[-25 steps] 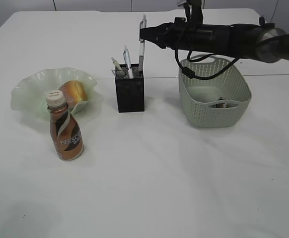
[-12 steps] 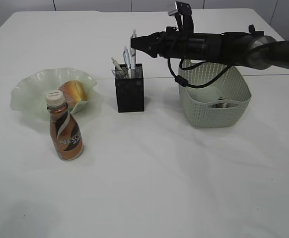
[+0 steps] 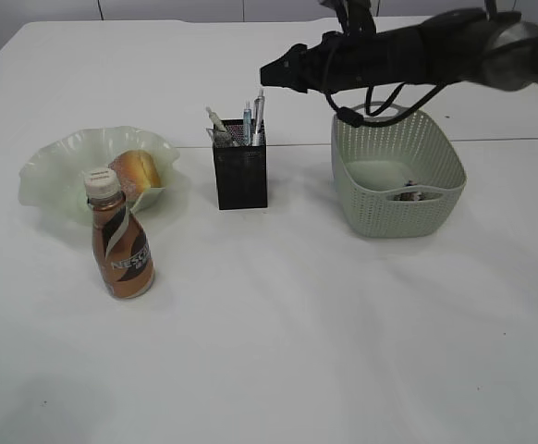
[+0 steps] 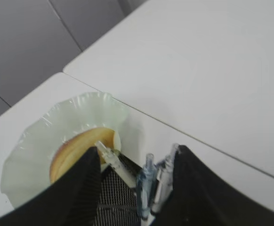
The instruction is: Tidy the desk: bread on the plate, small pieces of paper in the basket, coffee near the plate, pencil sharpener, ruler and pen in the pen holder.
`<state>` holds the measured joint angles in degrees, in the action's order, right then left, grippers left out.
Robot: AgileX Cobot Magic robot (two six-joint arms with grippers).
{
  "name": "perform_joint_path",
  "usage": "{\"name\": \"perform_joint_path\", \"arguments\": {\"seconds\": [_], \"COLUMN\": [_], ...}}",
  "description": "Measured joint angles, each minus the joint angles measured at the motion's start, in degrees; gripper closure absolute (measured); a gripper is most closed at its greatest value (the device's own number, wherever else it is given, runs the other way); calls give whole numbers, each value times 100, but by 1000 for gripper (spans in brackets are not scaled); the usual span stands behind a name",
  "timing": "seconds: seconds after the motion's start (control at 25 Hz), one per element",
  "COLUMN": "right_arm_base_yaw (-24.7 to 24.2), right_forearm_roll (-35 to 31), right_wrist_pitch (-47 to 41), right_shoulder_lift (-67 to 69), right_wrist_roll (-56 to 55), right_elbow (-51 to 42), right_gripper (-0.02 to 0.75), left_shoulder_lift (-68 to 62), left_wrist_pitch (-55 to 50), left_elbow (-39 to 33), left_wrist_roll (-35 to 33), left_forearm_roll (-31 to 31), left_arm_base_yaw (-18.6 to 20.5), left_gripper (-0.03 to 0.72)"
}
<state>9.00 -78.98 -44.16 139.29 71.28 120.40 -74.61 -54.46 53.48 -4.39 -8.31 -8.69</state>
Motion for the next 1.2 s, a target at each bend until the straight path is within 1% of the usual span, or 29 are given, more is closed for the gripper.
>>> {"name": "perform_joint_path", "arguments": {"seconds": [0.04,0.12,0.16,0.28,0.4,0.48,0.56,0.68,0.84,1.0,1.2], "right_arm_base_yaw": [0,0,0,0,0,0,-35,-116,-139,-138,-138], "right_forearm_roll": [534,1938,2522,4495,6055,6746,7133,7418,7835,7809,7602], "right_wrist_pitch": [40,-1,-84,-746,-1579,-2034,-2380,-2514,-2620,-2658,-2576], "right_shoulder_lift": [-133,-461,-595,-1056,-1455,-1674,-1895,-2309,-2963,-3635,-4786], "right_wrist_roll": [-551,-1954,-2696,-4758,-6060,-6429,-6676,-6815,-6884,-6897,-6717], "right_elbow": [0,0,0,0,0,0,-12,-341,-1221,-2124,-3059], "right_gripper": [368,367,367,367,370,373,374,374,374,374,374], "left_shoulder_lift": [0,0,0,0,0,0,0,0,0,91,563], "left_wrist_pitch": [0,0,0,0,0,-12,-12,-25,-25,-25,-202], "left_elbow": [0,0,0,0,0,0,0,0,0,0,0], "left_wrist_roll": [0,0,0,0,0,0,0,0,0,134,852], "left_forearm_roll": [0,0,0,0,0,0,-10,-10,-10,250,739], "left_arm_base_yaw": [0,0,0,0,0,0,0,0,0,0,0], "left_gripper": [381,381,381,381,381,381,381,381,381,381,381]}}
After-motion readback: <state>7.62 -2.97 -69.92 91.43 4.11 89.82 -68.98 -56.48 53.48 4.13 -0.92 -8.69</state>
